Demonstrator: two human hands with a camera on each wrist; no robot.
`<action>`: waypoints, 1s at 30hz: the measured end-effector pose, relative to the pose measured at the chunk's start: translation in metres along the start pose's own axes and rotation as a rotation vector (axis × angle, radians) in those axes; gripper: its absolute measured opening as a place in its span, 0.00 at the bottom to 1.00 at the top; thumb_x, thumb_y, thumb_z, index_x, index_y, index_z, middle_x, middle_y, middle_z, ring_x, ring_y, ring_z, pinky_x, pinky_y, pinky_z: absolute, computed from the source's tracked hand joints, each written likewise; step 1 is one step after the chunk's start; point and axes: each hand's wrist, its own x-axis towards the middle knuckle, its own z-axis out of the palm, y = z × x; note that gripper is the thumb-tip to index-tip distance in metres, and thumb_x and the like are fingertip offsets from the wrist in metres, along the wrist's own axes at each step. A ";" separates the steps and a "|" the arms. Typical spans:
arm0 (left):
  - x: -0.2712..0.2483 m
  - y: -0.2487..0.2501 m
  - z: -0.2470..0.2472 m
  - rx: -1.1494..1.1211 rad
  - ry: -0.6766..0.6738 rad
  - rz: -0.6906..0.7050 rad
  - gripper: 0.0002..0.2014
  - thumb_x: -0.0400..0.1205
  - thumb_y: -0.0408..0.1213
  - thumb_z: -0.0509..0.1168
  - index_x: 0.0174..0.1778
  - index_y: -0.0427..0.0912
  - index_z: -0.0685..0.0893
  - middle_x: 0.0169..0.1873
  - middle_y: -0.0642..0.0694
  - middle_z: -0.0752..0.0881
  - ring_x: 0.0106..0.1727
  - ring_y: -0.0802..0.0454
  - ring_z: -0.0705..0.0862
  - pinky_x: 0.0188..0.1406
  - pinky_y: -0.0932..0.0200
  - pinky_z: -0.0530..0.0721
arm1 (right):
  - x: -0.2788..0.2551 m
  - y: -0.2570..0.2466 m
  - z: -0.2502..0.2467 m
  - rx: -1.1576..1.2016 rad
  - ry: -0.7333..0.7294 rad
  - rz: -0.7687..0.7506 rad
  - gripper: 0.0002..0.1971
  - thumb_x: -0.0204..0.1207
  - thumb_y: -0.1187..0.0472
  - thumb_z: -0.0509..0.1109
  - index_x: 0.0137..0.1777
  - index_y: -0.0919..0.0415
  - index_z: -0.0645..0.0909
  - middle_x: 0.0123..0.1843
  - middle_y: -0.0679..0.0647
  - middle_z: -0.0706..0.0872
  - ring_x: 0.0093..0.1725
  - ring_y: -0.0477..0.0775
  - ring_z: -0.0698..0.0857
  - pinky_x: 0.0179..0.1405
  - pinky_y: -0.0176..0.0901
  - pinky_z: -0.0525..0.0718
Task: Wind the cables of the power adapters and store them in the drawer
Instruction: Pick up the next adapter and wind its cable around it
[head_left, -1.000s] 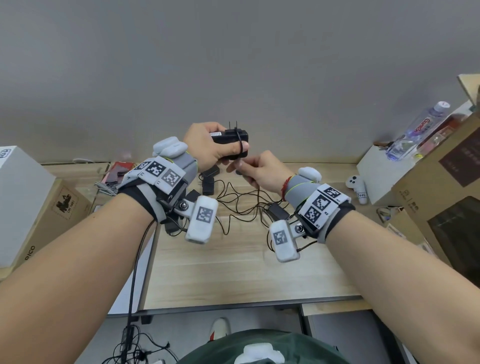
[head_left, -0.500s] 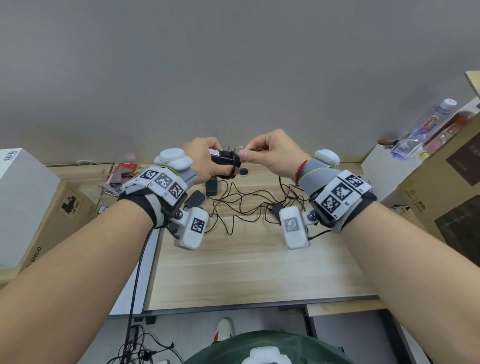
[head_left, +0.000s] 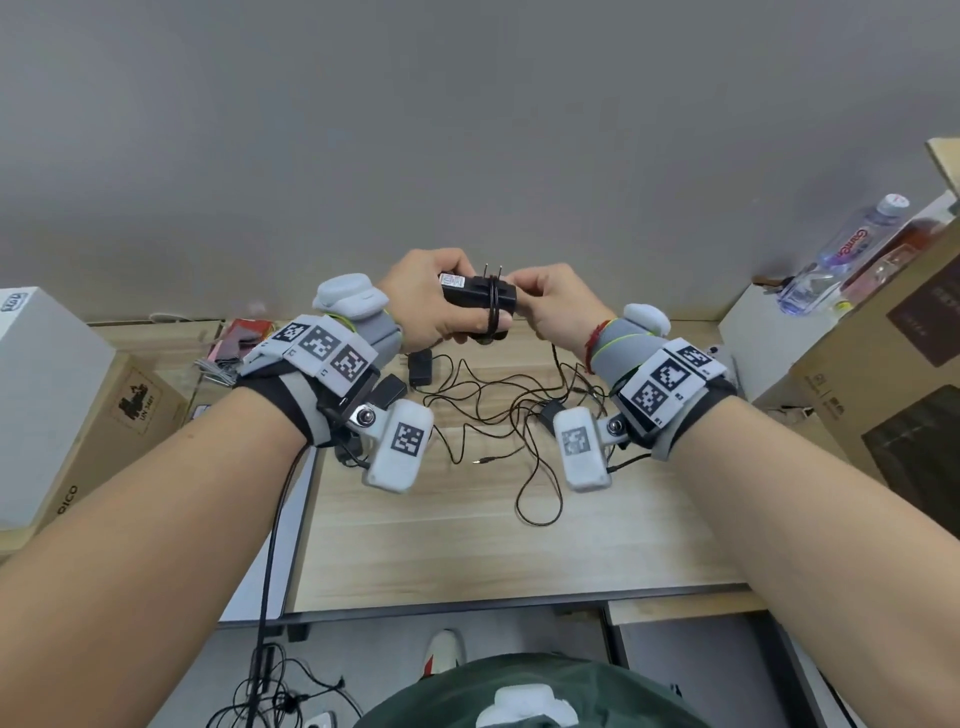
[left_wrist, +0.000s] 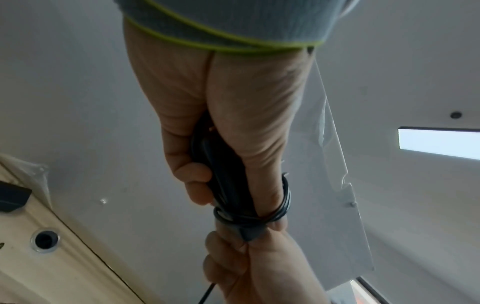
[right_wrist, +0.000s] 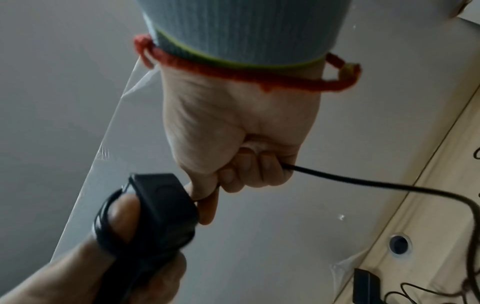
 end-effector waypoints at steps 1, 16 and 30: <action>0.001 0.001 -0.001 -0.034 0.022 -0.009 0.20 0.66 0.39 0.84 0.36 0.43 0.77 0.22 0.53 0.84 0.26 0.53 0.83 0.30 0.51 0.83 | -0.001 0.002 0.003 0.005 -0.016 0.018 0.12 0.85 0.61 0.65 0.41 0.63 0.84 0.19 0.40 0.71 0.17 0.38 0.68 0.21 0.22 0.66; 0.007 -0.025 -0.018 0.280 0.181 -0.205 0.26 0.52 0.63 0.80 0.36 0.53 0.80 0.32 0.49 0.90 0.36 0.44 0.91 0.38 0.42 0.90 | -0.008 -0.017 0.013 -0.161 -0.135 -0.095 0.07 0.79 0.54 0.74 0.43 0.53 0.92 0.28 0.45 0.85 0.31 0.41 0.76 0.39 0.39 0.77; -0.006 -0.009 -0.007 0.432 0.029 -0.057 0.23 0.60 0.55 0.84 0.36 0.49 0.79 0.31 0.53 0.85 0.36 0.50 0.84 0.32 0.54 0.79 | 0.008 -0.019 -0.007 -0.001 0.002 -0.132 0.05 0.72 0.58 0.80 0.38 0.55 0.87 0.38 0.55 0.91 0.37 0.42 0.86 0.48 0.37 0.85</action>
